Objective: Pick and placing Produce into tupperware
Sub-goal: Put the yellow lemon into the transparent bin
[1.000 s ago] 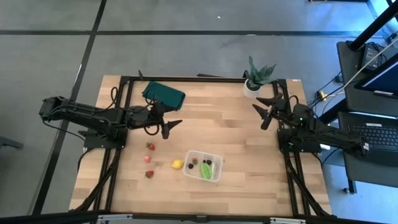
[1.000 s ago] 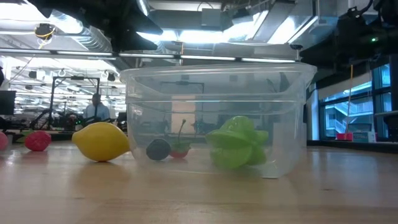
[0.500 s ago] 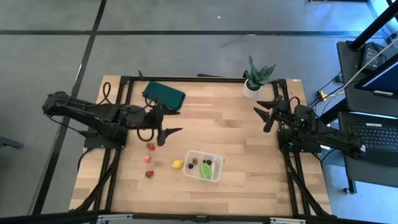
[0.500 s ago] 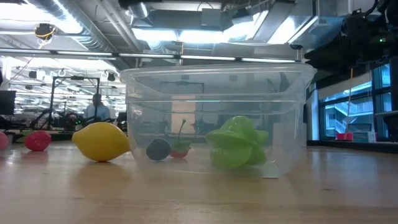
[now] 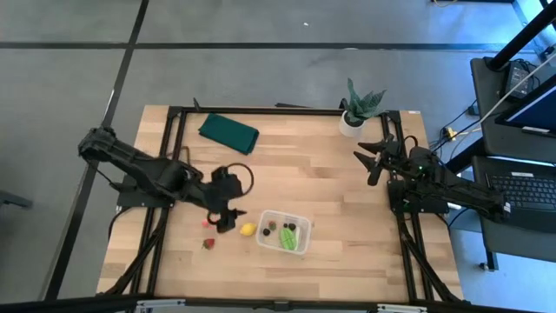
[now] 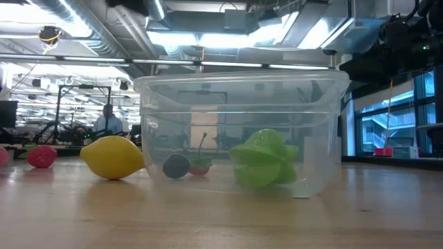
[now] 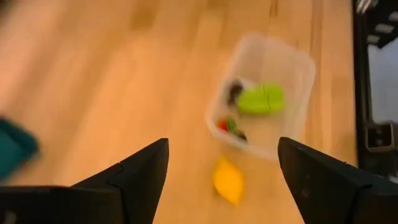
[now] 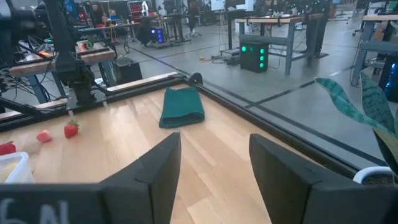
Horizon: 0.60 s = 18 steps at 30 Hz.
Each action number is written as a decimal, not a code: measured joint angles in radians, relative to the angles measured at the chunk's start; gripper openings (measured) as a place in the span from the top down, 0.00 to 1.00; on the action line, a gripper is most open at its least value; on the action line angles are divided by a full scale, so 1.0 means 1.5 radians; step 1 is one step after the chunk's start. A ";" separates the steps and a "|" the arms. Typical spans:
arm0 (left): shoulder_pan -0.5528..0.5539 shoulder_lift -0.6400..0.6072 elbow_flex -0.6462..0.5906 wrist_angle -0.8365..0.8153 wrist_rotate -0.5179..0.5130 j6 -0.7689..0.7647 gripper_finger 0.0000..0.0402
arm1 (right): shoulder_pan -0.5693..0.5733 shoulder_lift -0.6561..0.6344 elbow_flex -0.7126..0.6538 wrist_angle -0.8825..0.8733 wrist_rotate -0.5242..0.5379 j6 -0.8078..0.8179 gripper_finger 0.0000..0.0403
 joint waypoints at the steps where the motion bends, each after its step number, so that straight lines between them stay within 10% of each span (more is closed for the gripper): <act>1: -0.003 0.010 0.000 -0.008 0.012 -0.041 0.27 | 0.000 0.000 0.000 0.000 0.000 0.000 0.52; 7: -0.007 0.071 0.001 -0.030 0.084 -0.195 0.27 | 0.000 0.000 0.000 -0.002 0.000 0.000 0.52; 18: -0.033 0.192 0.001 -0.029 0.123 -0.090 0.27 | 0.000 0.000 0.000 -0.002 0.000 0.004 0.52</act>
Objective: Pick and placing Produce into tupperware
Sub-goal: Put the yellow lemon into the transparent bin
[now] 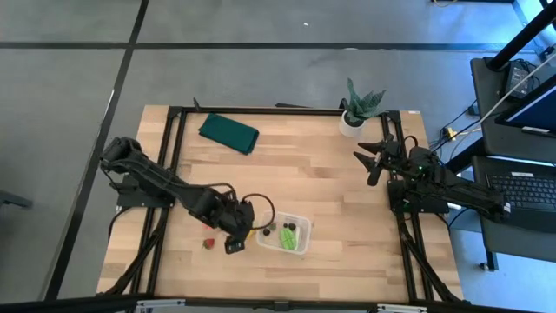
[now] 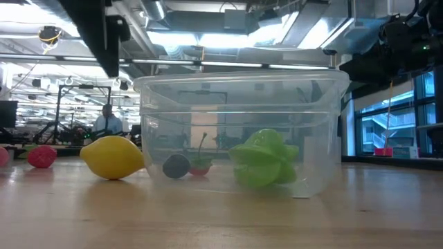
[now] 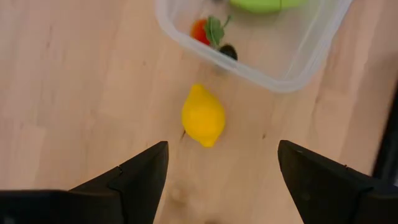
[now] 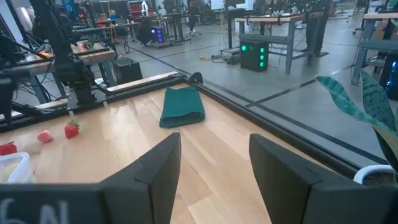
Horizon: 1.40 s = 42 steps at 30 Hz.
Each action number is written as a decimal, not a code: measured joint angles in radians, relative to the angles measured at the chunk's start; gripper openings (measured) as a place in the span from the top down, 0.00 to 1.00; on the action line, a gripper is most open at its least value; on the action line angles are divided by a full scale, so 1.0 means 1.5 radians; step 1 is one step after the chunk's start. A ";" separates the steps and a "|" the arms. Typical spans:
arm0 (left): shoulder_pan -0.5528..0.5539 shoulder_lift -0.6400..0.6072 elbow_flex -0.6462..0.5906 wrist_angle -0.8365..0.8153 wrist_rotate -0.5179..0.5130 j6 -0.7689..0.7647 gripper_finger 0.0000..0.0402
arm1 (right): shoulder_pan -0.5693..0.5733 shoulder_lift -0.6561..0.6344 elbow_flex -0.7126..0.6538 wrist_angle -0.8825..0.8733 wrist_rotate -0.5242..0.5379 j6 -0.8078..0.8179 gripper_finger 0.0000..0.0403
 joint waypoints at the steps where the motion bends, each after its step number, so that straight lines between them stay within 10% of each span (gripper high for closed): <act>1: 0.000 0.007 0.000 0.000 0.001 0.001 0.27 | 0.000 0.000 0.000 0.000 0.000 0.003 0.52; 42: -0.045 0.060 -0.095 0.154 -0.120 -0.020 0.27 | 0.001 0.000 0.001 -0.040 0.000 0.014 0.52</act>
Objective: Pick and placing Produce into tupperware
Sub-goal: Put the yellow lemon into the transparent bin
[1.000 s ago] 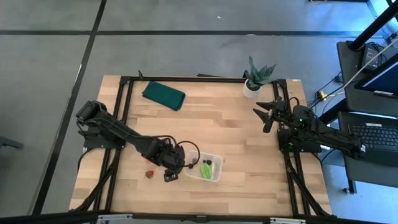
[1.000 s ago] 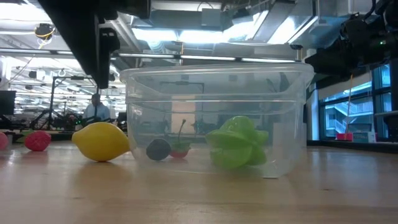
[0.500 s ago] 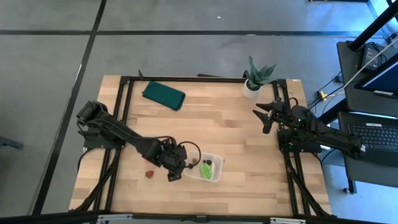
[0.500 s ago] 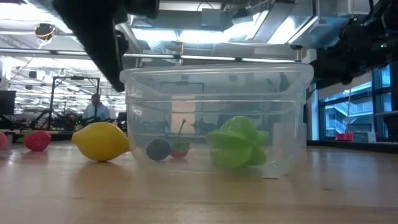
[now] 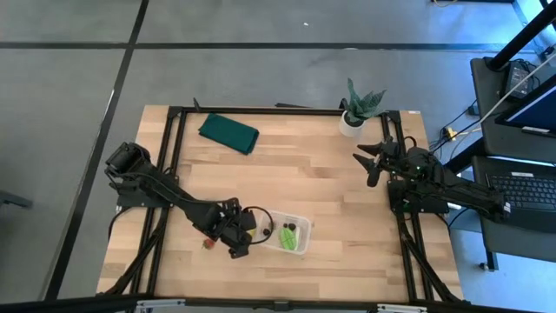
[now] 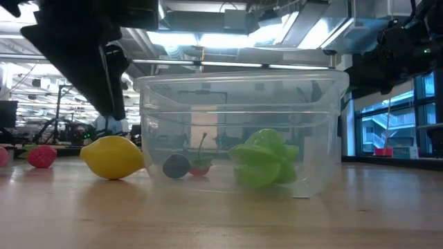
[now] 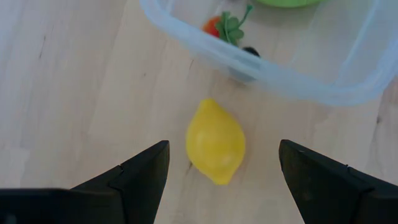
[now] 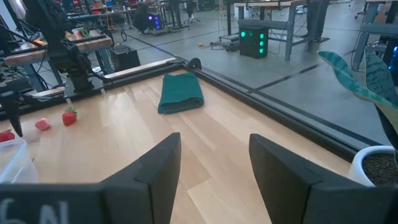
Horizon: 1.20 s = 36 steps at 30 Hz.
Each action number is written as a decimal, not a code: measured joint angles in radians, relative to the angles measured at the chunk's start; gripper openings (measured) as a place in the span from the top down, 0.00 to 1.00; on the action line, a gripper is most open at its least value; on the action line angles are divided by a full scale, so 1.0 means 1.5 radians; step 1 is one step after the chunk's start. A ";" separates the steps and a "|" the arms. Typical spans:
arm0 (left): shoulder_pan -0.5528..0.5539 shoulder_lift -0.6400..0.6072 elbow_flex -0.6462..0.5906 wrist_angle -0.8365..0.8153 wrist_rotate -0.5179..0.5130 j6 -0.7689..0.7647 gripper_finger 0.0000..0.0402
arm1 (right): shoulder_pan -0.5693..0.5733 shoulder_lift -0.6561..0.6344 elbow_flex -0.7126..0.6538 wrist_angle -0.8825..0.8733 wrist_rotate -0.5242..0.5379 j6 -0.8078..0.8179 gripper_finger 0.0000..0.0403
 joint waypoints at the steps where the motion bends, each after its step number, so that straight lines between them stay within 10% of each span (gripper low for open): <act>1: -0.002 0.000 -0.003 0.001 0.000 0.000 0.27 | 0.000 0.000 0.000 0.000 0.000 0.000 0.52; 36: -0.043 -0.001 -0.010 0.056 -0.090 0.002 0.27 | 0.000 0.000 0.000 -0.002 0.002 -0.038 0.52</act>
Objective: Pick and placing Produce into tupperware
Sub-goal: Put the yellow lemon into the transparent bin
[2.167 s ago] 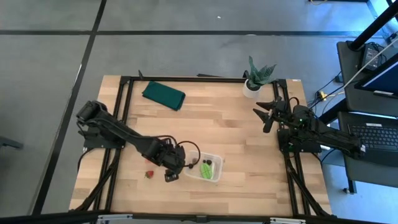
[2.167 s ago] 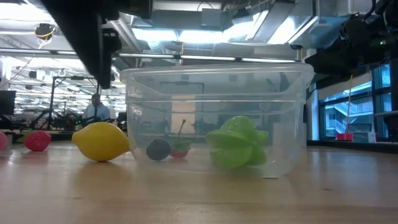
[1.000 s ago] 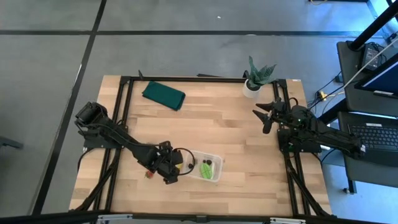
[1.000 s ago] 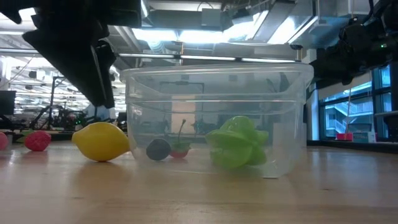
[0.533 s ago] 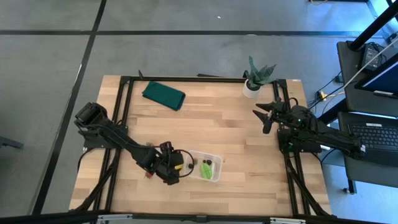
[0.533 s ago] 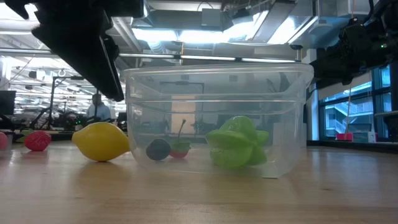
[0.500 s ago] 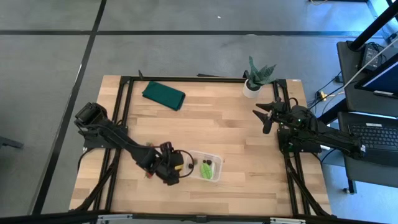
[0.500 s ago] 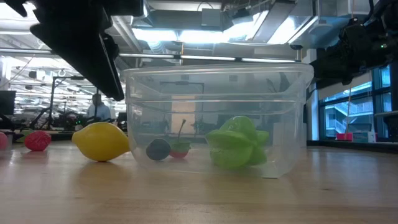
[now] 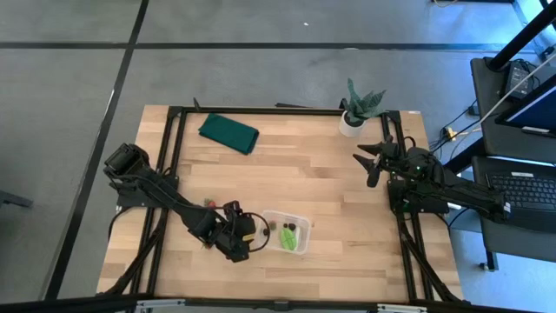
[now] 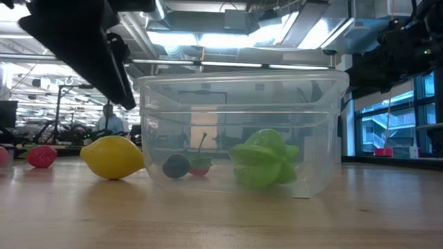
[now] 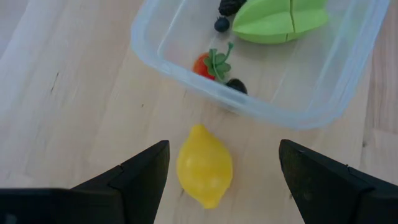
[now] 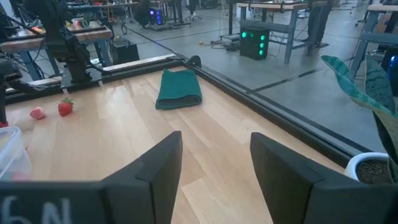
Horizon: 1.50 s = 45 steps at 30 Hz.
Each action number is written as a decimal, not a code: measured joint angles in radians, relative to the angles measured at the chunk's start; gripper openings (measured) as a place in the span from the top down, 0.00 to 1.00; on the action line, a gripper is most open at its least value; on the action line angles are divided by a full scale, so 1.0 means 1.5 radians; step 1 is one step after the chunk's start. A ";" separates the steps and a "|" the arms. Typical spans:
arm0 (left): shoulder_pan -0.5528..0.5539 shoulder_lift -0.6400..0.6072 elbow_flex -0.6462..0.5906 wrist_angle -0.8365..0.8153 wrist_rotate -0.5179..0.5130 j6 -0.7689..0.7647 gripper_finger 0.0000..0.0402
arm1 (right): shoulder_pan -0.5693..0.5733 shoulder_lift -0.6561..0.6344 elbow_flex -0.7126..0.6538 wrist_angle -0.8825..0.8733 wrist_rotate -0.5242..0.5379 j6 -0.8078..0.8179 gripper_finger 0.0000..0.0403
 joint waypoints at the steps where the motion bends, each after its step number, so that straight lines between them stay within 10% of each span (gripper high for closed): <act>1: 0.000 0.000 -0.001 -0.002 0.000 0.001 0.27 | 0.000 0.000 0.000 0.000 0.000 -0.003 0.52; 45: -0.005 -0.004 -0.202 0.247 -0.027 -0.018 0.27 | 0.000 0.000 0.000 0.011 0.001 -0.016 0.52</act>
